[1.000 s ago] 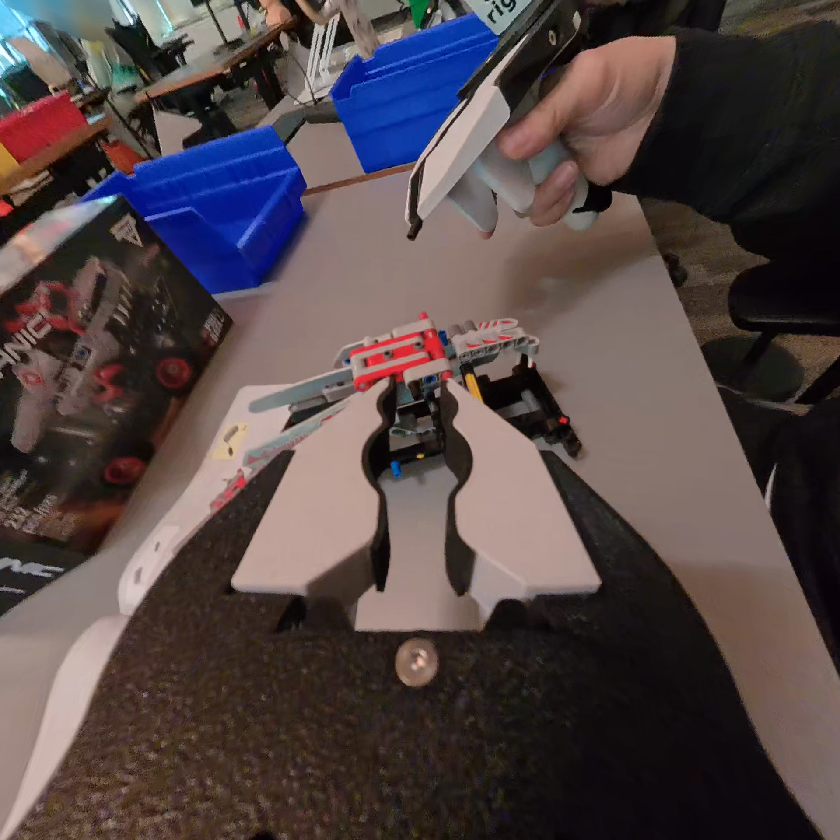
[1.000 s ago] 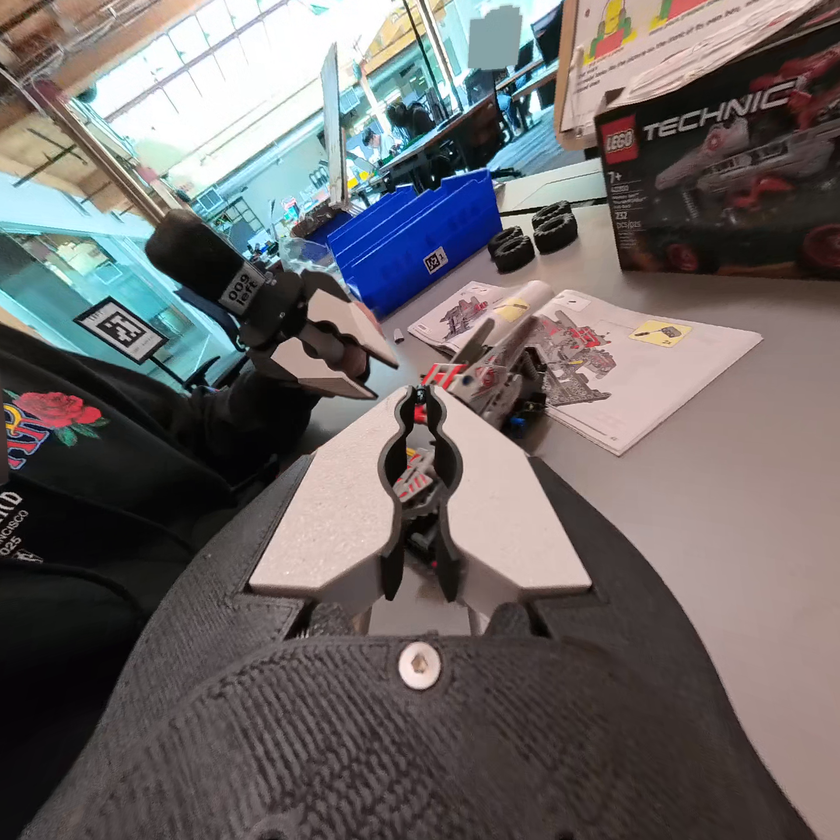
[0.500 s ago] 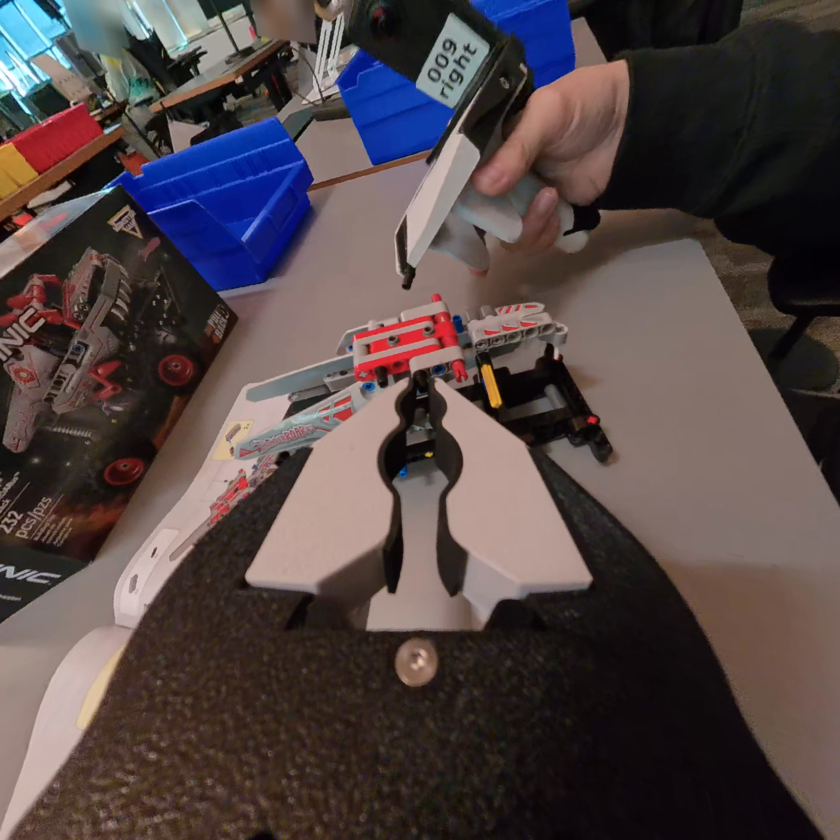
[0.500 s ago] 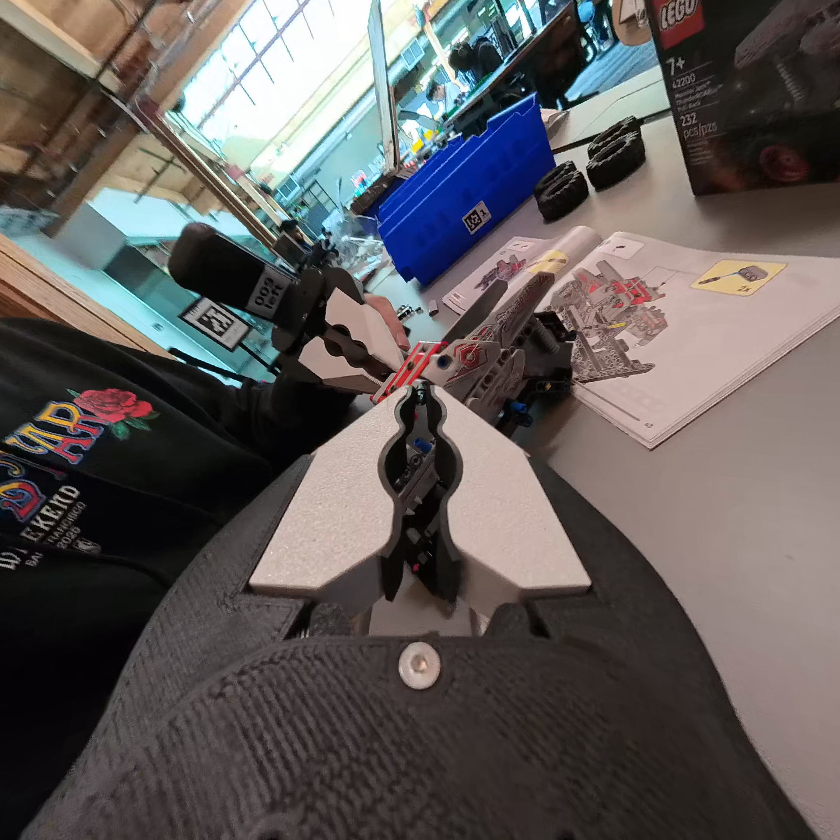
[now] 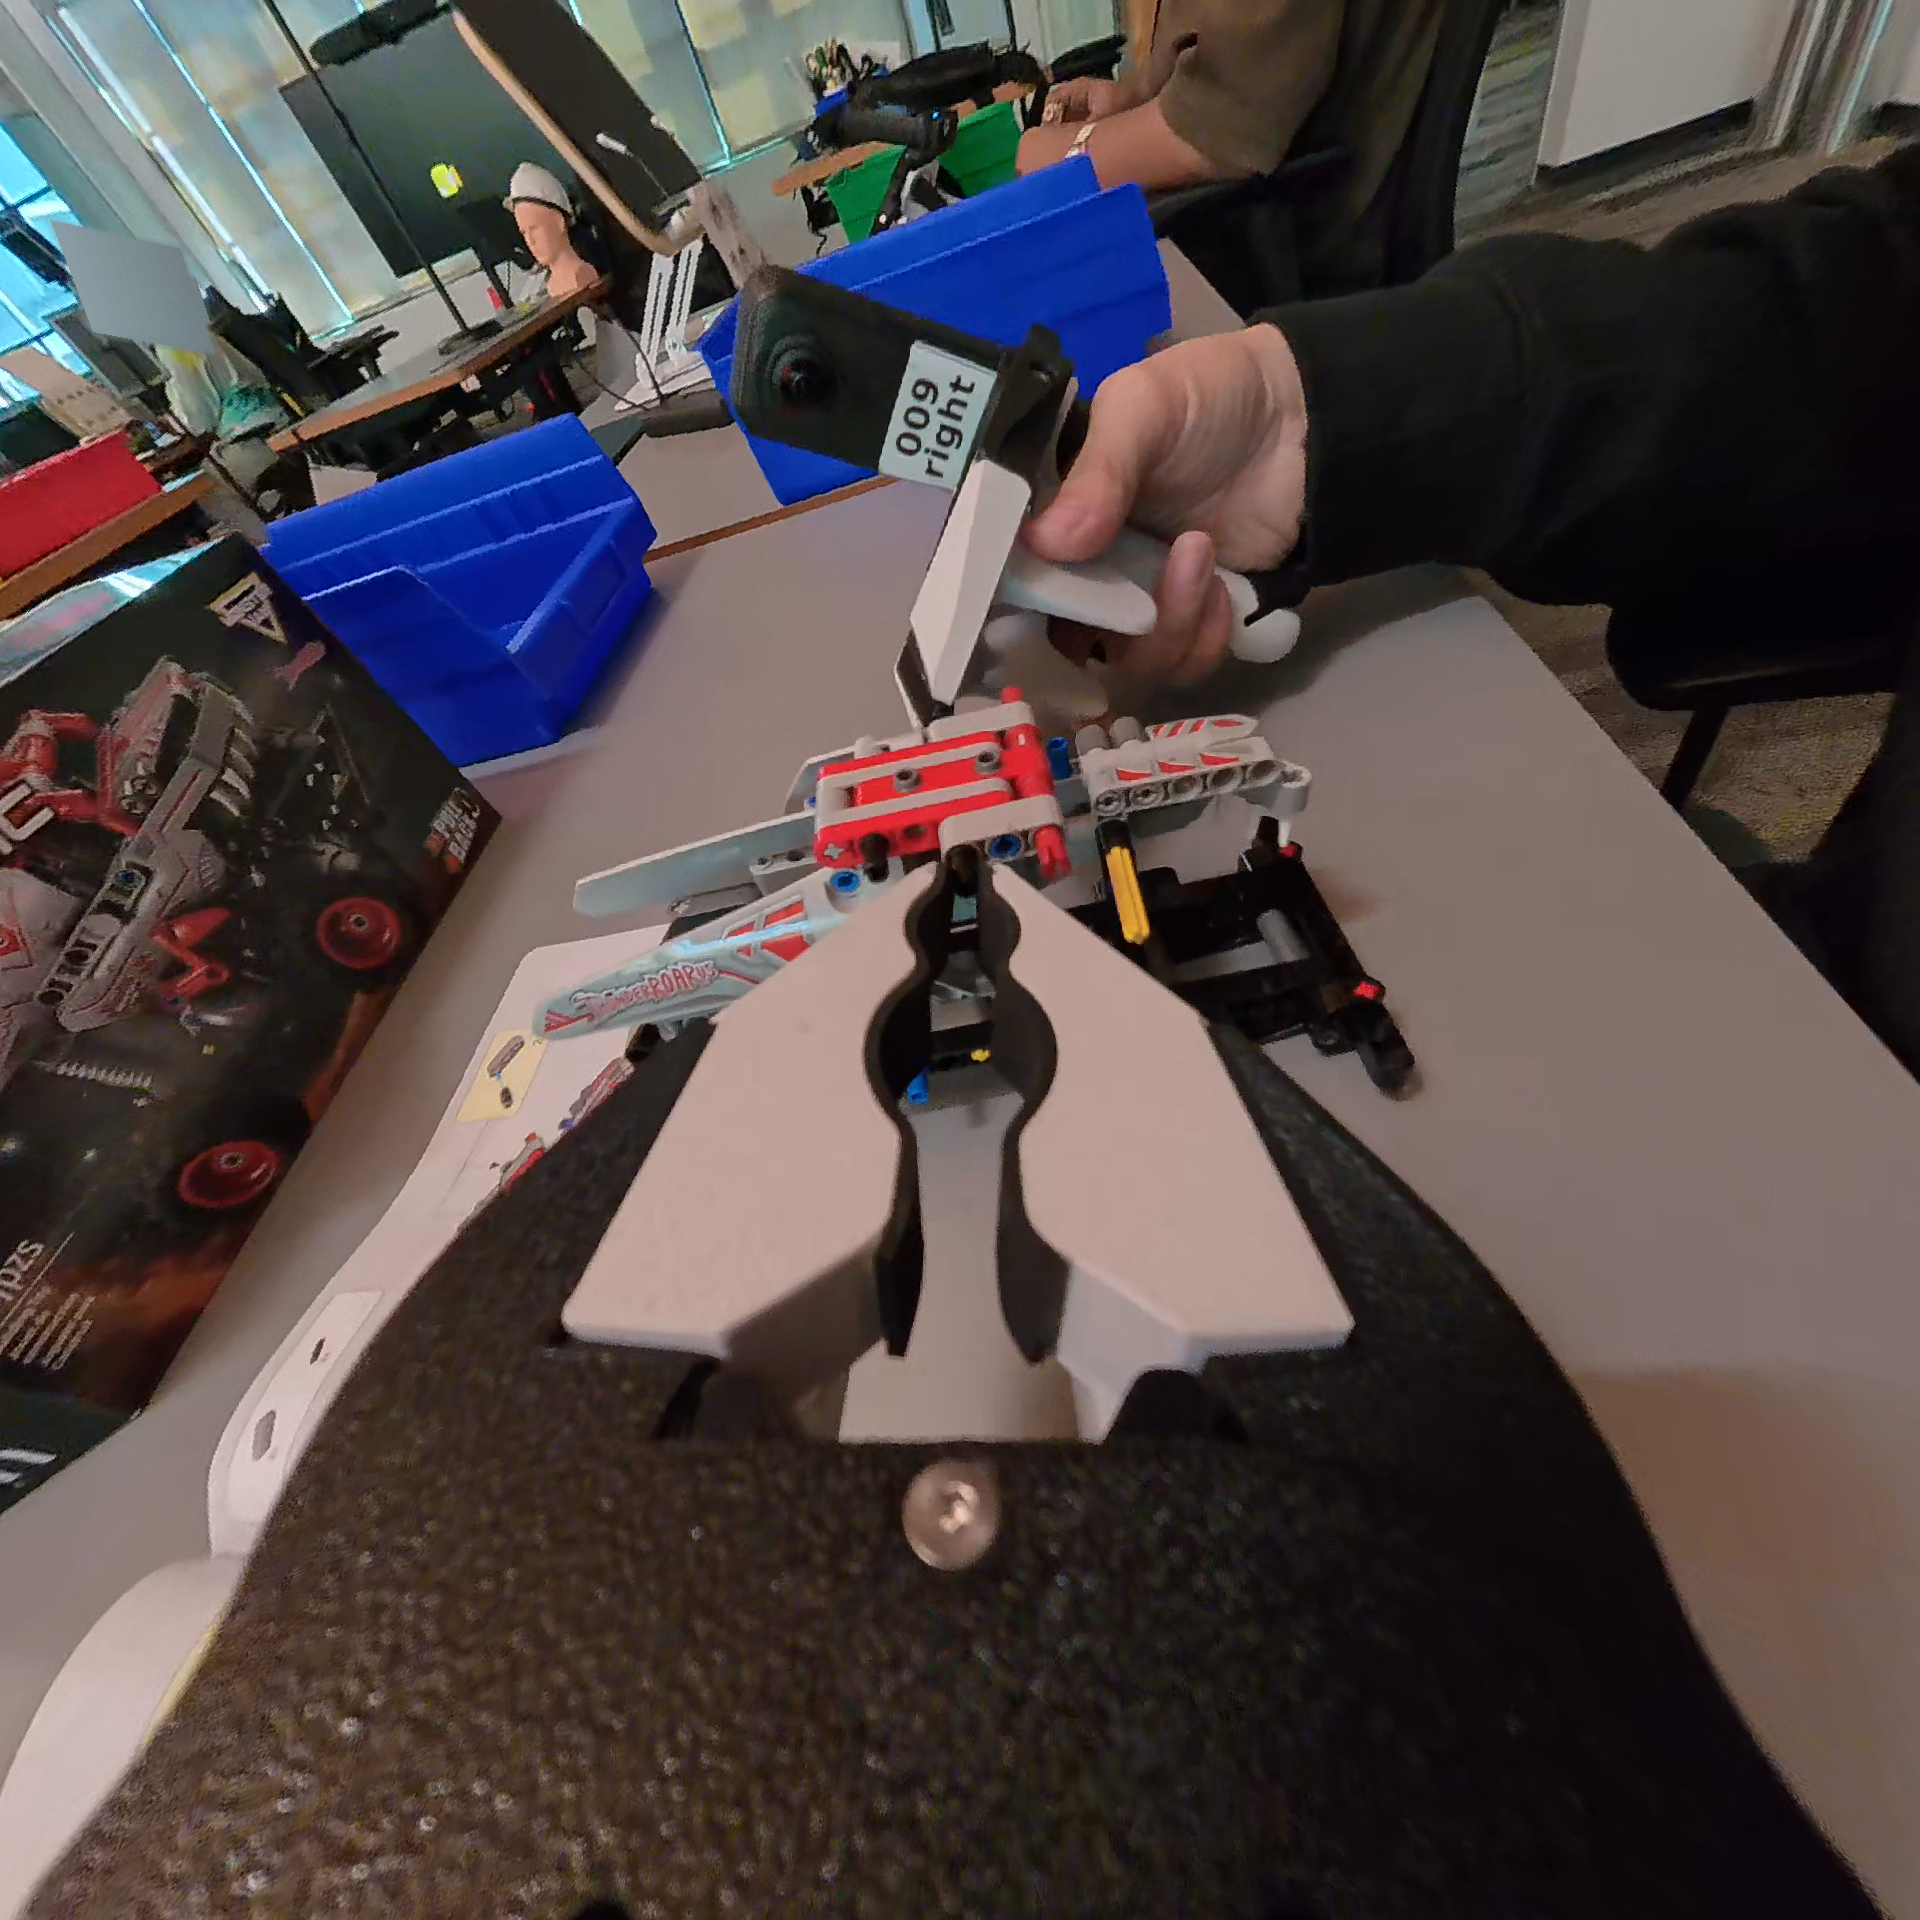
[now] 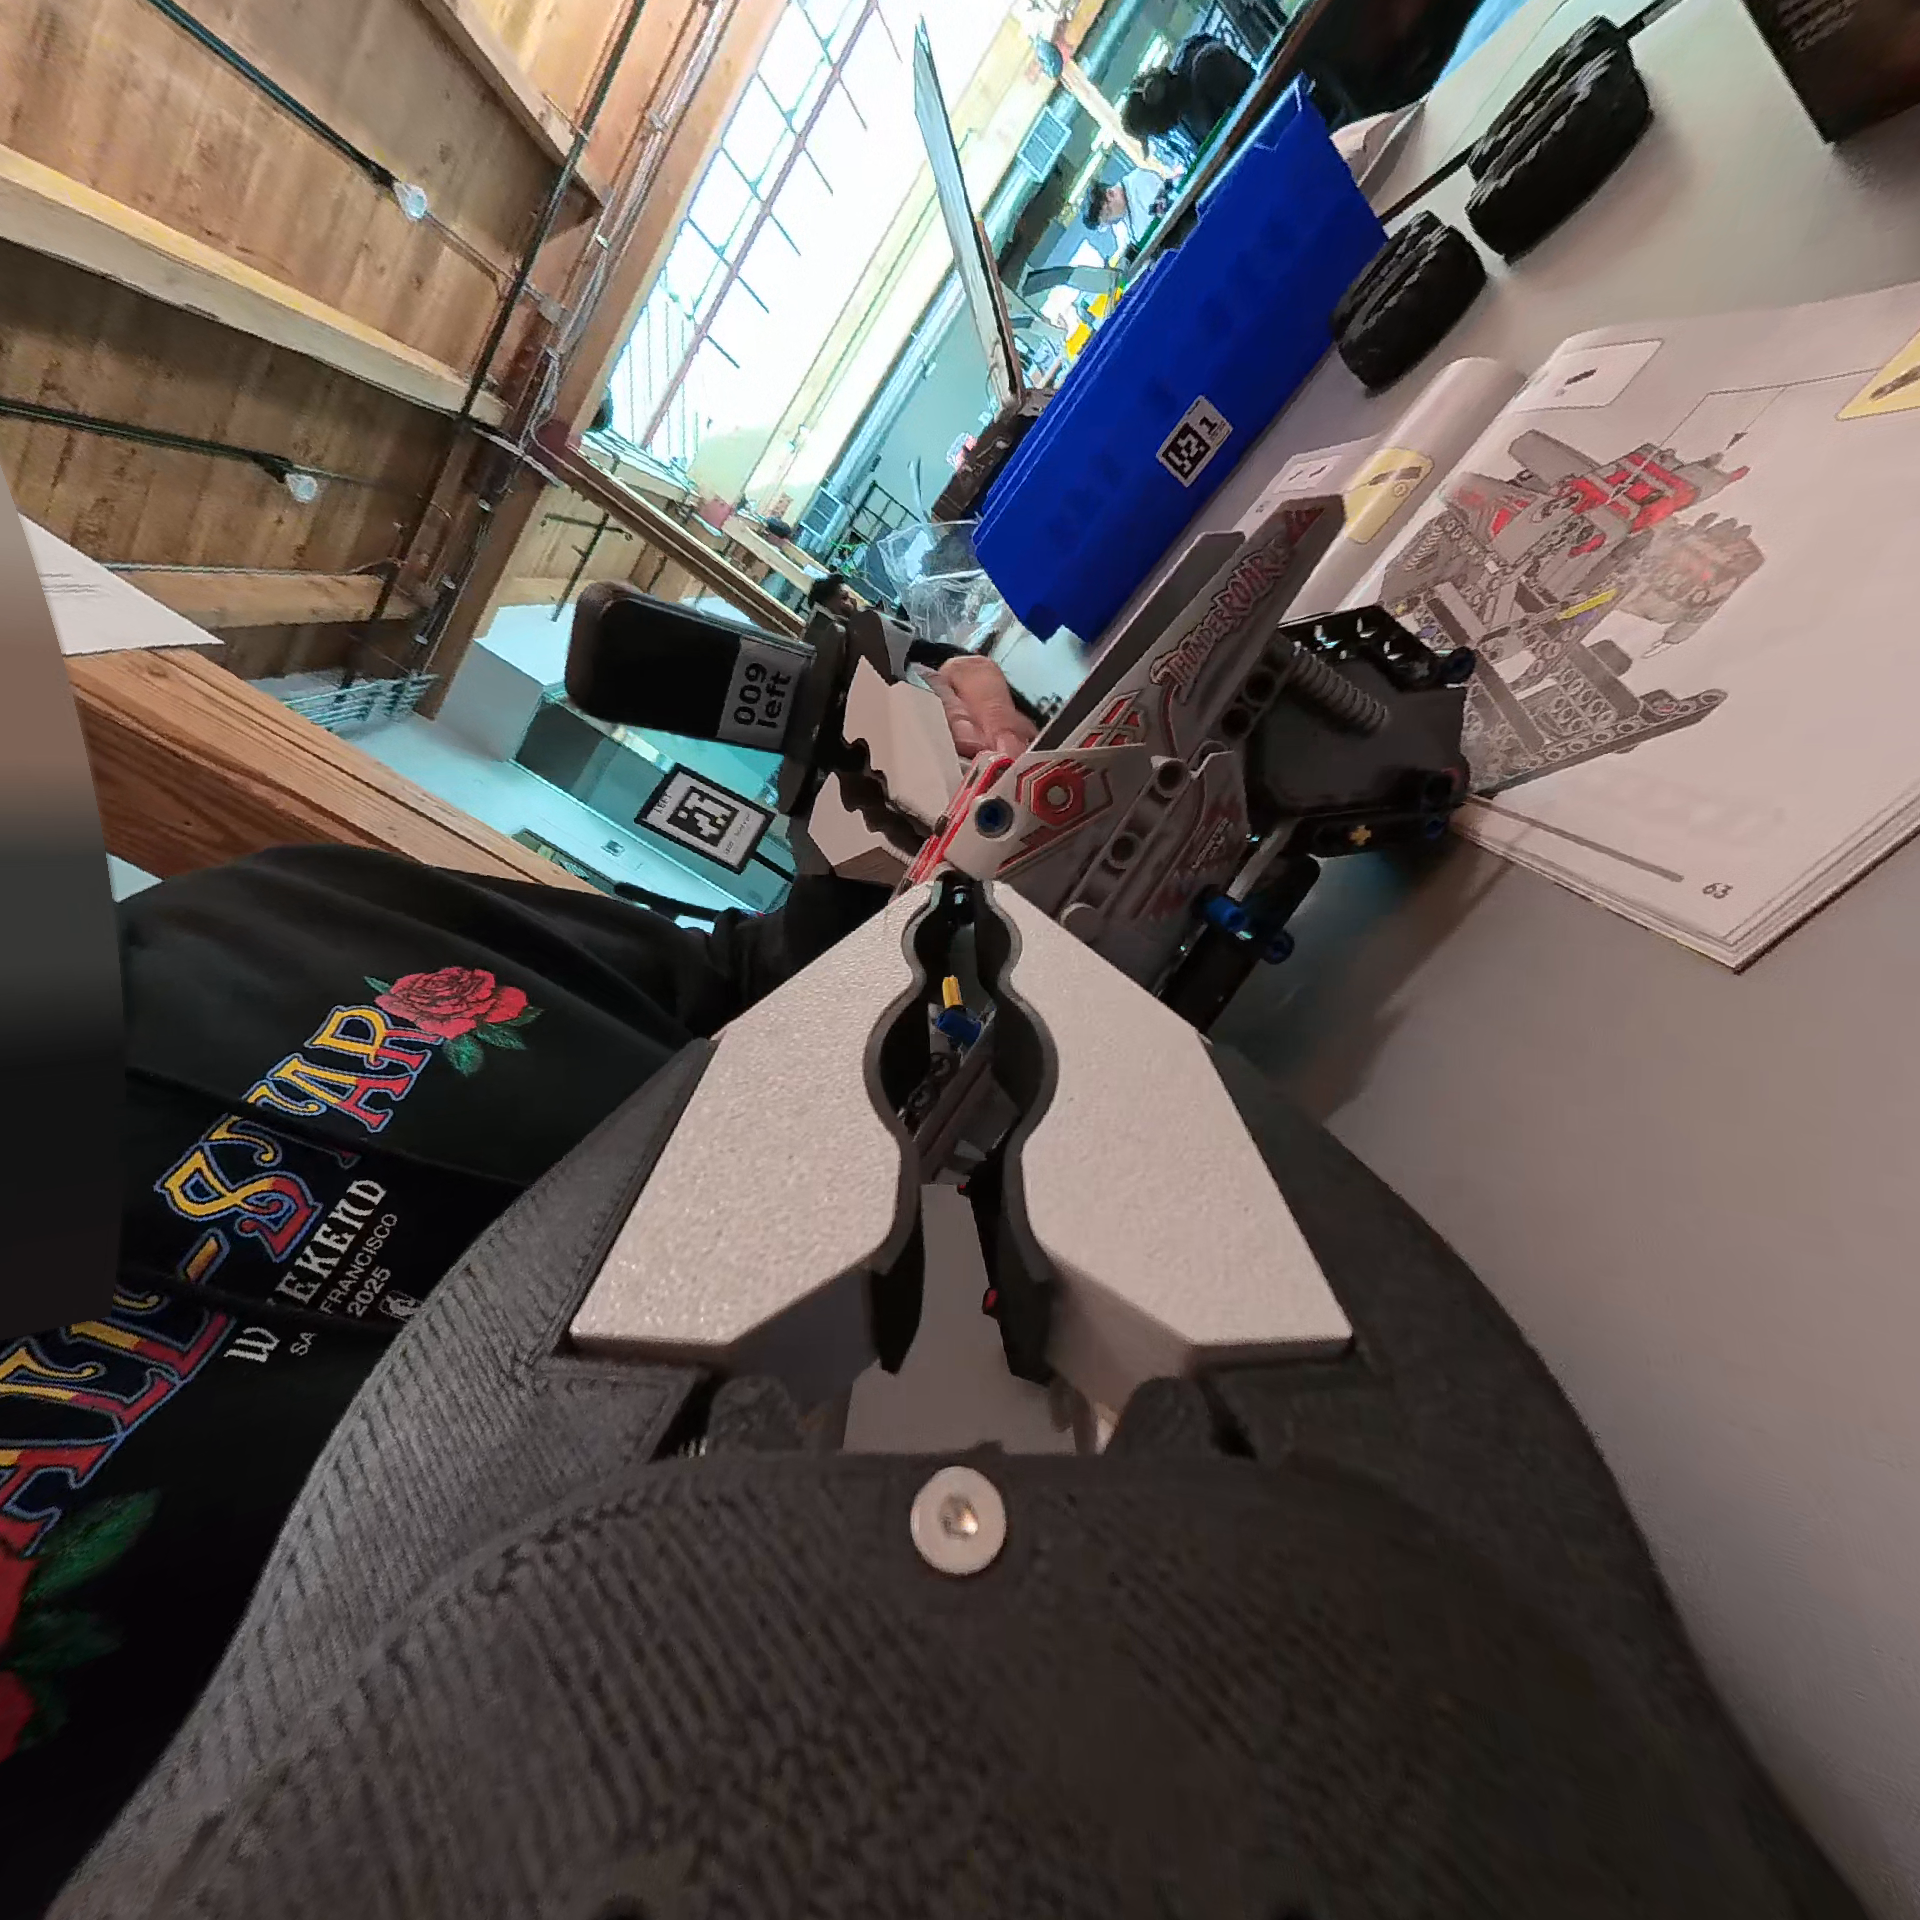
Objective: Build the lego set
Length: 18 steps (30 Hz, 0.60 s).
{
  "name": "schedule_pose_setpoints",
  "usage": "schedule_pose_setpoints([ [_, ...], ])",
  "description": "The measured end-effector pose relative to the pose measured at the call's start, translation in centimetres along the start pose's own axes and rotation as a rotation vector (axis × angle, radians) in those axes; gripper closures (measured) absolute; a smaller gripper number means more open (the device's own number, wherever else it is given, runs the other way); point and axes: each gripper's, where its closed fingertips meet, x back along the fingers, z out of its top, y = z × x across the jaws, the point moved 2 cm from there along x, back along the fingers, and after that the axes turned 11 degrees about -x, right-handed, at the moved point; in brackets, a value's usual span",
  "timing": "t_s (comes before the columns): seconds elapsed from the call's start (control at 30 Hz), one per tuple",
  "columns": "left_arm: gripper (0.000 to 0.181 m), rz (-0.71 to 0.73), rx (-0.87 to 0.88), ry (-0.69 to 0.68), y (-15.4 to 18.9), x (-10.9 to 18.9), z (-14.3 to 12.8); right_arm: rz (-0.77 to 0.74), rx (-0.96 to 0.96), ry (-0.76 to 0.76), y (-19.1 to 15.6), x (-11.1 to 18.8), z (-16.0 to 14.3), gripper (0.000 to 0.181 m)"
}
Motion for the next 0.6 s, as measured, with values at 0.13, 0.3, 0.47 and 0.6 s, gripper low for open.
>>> schedule_pose_setpoints([
  [0.13,0.179,-0.02,0.025,0.042,-0.05,0.07,-0.12,0.049,-0.046,-0.002,0.13,-0.07,-0.11,0.179],
  [0.3,0.179,-0.046,0.034,0.083,-0.06,0.14,-0.19,0.093,-0.067,-0.009,0.03,-0.13,-0.26,0.179],
  [0.47,0.18,-0.059,0.039,0.1,-0.11,0.08,-0.2,0.107,-0.075,-0.01,-0.02,-0.06,-0.25,0.179],
  [0.6,0.18,-0.06,0.043,0.104,-0.12,0.01,-0.18,0.112,-0.082,-0.009,-0.01,0.02,-0.25,0.179],
])
